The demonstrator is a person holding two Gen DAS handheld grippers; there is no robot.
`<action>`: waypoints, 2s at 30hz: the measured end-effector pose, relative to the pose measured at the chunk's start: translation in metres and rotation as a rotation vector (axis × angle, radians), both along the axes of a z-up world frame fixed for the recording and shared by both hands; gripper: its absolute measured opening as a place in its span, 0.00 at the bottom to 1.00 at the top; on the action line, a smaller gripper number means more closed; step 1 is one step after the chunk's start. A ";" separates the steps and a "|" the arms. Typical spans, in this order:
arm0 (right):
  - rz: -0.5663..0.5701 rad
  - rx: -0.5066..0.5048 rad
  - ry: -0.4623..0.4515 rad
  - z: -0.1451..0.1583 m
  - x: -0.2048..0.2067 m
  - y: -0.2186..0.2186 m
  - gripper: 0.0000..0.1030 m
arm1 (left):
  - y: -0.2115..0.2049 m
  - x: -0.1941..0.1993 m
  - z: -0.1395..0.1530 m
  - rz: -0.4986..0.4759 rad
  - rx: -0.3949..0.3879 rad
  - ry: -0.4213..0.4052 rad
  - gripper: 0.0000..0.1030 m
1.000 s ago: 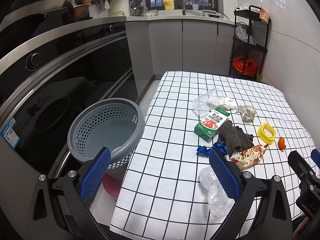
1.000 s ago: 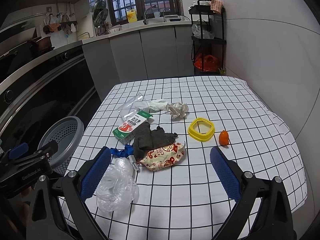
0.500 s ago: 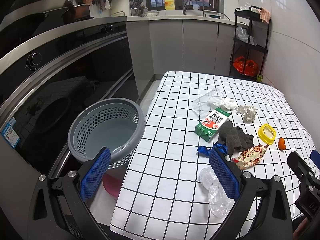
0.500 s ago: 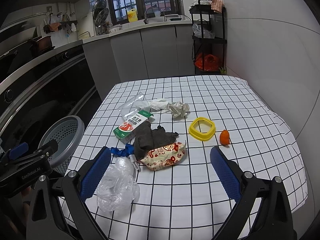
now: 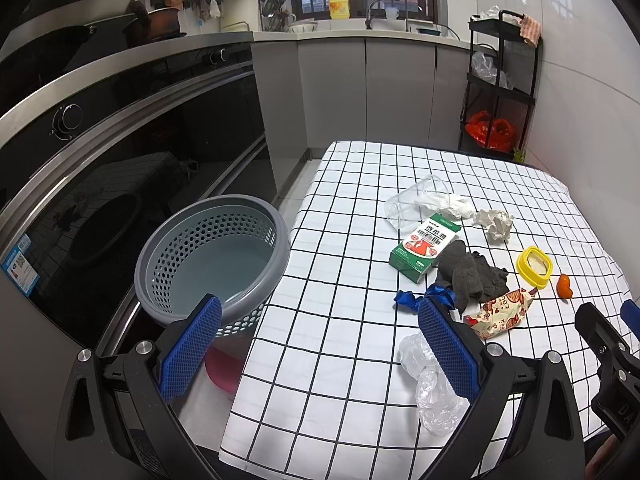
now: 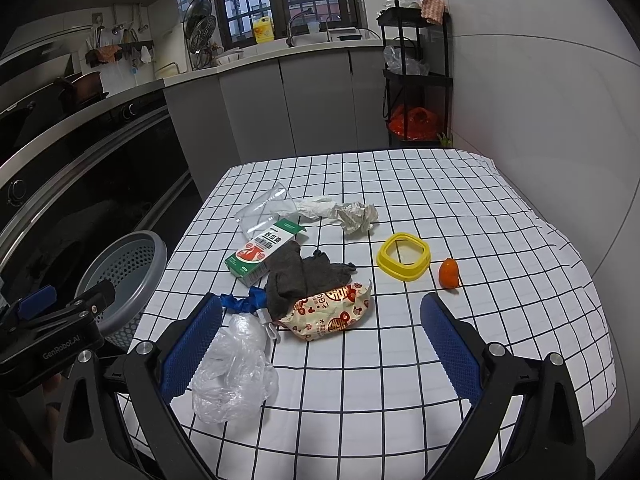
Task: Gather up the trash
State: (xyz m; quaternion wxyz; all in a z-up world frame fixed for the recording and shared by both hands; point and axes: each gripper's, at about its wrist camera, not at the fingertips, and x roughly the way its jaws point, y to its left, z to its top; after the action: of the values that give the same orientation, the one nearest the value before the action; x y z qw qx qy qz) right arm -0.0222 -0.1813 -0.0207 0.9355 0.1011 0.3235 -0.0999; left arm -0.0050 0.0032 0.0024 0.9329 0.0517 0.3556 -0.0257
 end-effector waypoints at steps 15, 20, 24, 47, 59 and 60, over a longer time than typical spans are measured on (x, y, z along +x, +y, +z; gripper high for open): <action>0.012 0.028 0.003 -0.005 0.000 -0.006 0.92 | -0.002 0.001 -0.009 -0.002 0.006 0.014 0.94; 0.031 0.052 0.024 -0.016 -0.002 -0.013 0.92 | -0.007 0.001 -0.020 -0.013 0.018 0.035 0.94; 0.030 0.046 0.054 -0.024 -0.007 -0.023 0.92 | -0.008 0.002 -0.030 -0.018 0.021 0.054 0.94; -0.030 0.021 0.184 -0.064 0.032 -0.126 0.92 | -0.028 0.014 -0.074 -0.086 0.010 0.142 0.94; -0.076 -0.009 0.314 -0.113 0.085 -0.169 0.91 | -0.033 0.016 -0.075 -0.079 -0.022 0.148 0.94; -0.074 -0.019 0.315 -0.114 0.088 -0.171 0.91 | -0.032 0.017 -0.076 -0.076 -0.022 0.151 0.94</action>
State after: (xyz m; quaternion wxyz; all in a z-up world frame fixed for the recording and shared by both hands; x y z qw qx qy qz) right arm 0.0661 -0.3519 -0.1344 0.8697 0.0875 0.4614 -0.1520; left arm 0.0118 -0.0293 -0.0733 0.9023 0.0528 0.4223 -0.0689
